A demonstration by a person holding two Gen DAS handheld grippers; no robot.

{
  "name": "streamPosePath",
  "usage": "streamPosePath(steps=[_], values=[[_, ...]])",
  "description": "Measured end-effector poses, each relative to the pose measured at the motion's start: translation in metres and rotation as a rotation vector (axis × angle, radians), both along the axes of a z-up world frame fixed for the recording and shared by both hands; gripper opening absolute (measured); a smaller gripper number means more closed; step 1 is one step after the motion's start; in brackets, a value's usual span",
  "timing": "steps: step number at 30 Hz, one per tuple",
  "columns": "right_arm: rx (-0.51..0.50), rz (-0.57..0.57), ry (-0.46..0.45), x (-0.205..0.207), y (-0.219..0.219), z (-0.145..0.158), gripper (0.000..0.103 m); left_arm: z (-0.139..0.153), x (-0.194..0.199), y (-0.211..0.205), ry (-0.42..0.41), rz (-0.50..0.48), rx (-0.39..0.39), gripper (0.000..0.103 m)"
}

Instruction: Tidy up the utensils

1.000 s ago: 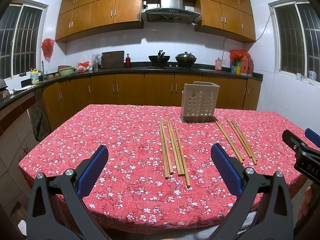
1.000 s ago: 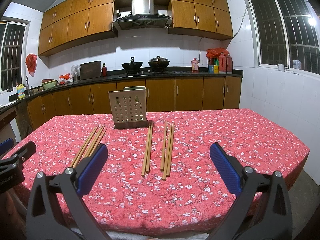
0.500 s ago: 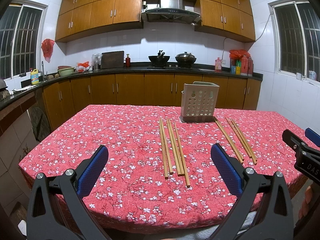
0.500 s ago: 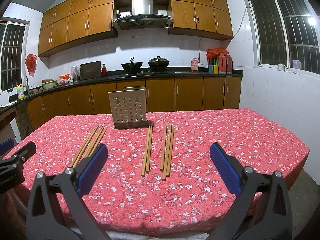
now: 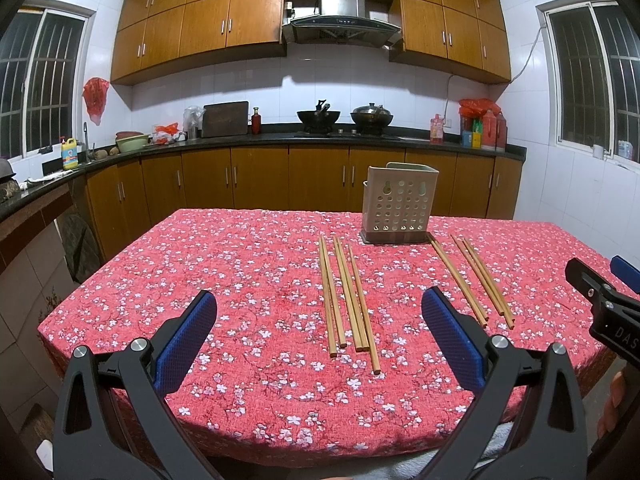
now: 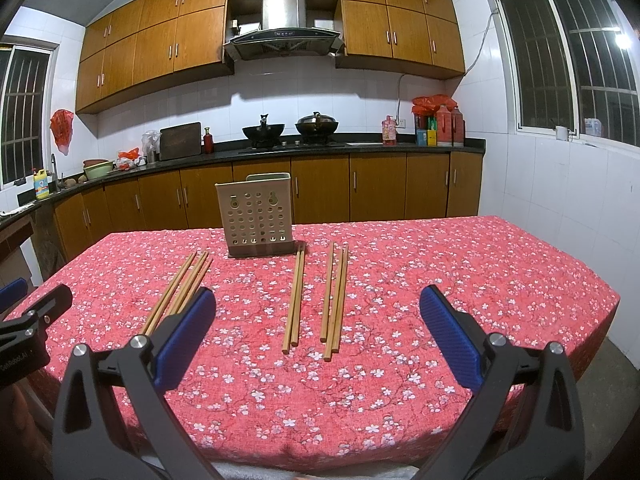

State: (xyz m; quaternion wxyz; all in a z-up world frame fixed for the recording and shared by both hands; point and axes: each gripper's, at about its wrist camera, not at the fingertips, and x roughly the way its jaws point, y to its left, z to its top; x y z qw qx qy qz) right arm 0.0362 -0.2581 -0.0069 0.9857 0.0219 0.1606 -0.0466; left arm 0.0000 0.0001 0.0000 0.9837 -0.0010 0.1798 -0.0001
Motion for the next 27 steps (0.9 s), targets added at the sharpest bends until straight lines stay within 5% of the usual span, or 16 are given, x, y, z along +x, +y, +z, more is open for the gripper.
streamPosePath(steps=[17,27], values=[[0.010,-0.005,0.017,0.004,-0.002,0.000,0.099,-0.001,0.003,0.001,0.017,0.003,-0.003,0.101],[0.094,-0.060,0.145,0.048,-0.032,-0.015,0.099,-0.012,0.035,0.020,0.104,0.061,-0.007,0.101]])
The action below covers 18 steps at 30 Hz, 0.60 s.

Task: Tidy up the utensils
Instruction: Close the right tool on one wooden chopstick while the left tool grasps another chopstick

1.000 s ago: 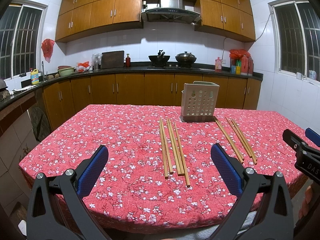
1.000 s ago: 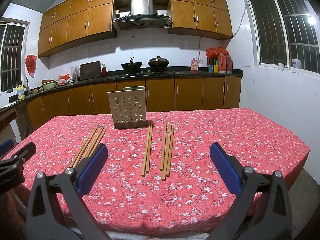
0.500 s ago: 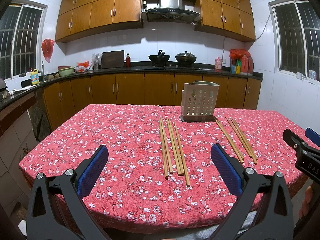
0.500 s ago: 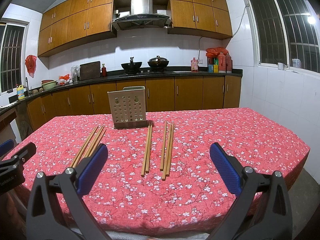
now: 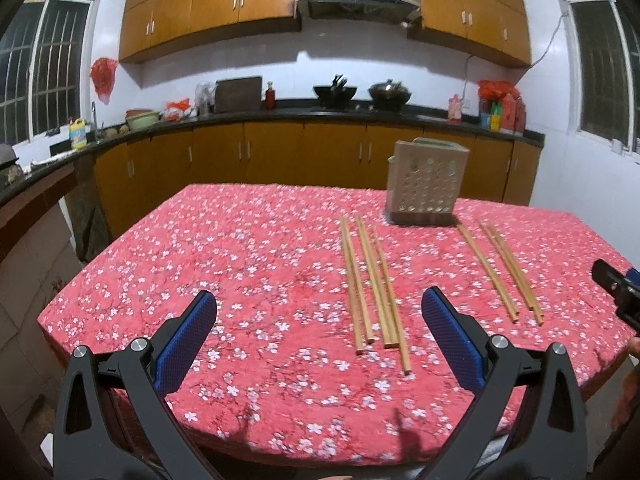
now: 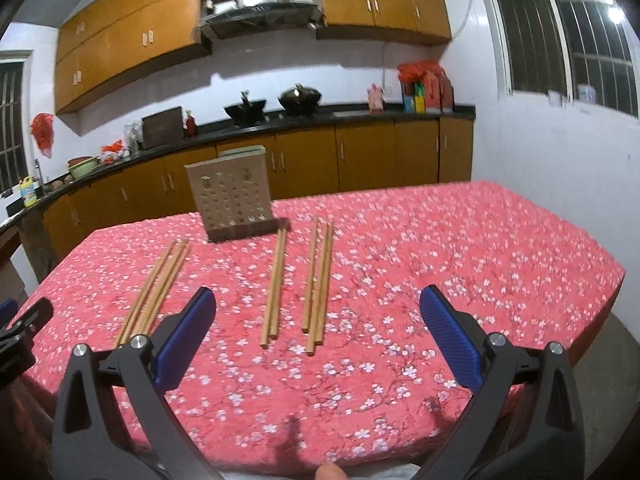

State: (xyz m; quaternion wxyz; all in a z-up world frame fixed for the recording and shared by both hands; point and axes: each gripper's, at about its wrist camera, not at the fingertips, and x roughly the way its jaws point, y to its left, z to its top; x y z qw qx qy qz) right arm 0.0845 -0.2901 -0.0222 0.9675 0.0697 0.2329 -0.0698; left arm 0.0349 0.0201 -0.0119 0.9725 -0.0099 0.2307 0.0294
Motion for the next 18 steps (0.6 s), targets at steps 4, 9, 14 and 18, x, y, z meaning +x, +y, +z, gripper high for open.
streamPosePath(steps=[4,9,14,18], values=[[0.033,-0.024,0.087,0.030,-0.015,-0.009,0.099,-0.006,0.018,0.009,0.062,0.020,-0.027,0.101],[0.080,-0.039,0.245,0.081,-0.034,-0.029,0.074,-0.014,0.040,0.015,0.132,0.032,-0.043,0.101],[0.127,-0.022,0.334,0.121,-0.044,-0.047,0.044,-0.024,0.061,0.017,0.193,0.014,-0.062,0.101],[0.145,0.004,0.379,0.145,-0.044,-0.058,0.037,-0.031,0.076,0.017,0.231,0.009,-0.070,0.101]])
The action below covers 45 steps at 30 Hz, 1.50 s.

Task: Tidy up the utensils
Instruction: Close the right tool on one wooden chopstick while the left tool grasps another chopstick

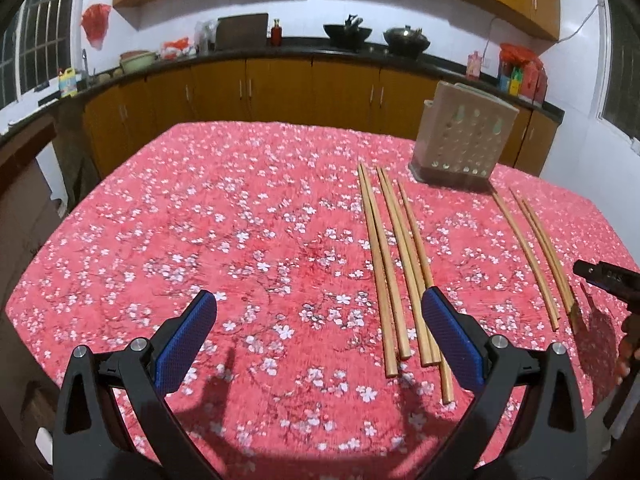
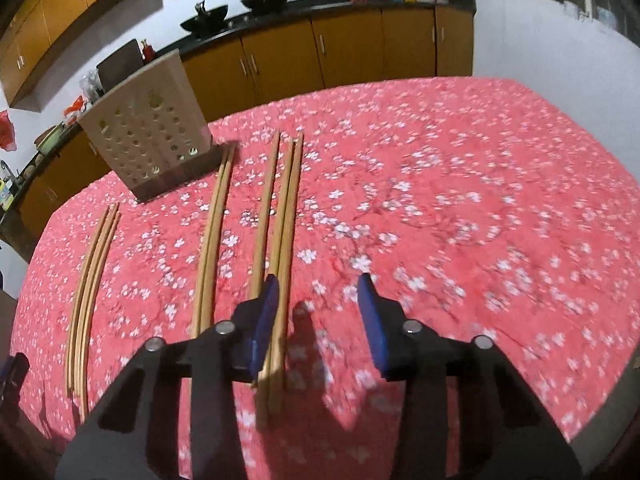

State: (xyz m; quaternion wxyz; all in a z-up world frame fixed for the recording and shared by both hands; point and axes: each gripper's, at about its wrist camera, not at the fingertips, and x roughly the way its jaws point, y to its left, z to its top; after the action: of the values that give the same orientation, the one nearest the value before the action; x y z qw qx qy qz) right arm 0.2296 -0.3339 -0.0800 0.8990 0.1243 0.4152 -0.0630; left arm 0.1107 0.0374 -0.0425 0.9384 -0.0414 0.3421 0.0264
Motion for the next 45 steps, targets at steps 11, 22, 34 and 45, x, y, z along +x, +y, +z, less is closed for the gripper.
streamPosePath(steps=[11,22,34,45], values=[[-0.077,0.024,0.044,0.015,-0.001,-0.008,0.013,-0.010,0.029,0.004,0.080,-0.018,-0.064,0.081],[-0.104,0.019,0.036,0.014,0.000,-0.008,0.010,-0.015,0.055,-0.014,0.139,-0.159,-0.058,0.047],[-0.099,0.029,0.039,0.014,0.003,-0.008,0.012,-0.028,0.077,-0.027,0.215,-0.201,0.007,0.031],[-0.100,0.051,0.040,0.027,0.000,-0.009,0.008,-0.032,0.118,-0.030,0.220,-0.175,0.089,0.008]])
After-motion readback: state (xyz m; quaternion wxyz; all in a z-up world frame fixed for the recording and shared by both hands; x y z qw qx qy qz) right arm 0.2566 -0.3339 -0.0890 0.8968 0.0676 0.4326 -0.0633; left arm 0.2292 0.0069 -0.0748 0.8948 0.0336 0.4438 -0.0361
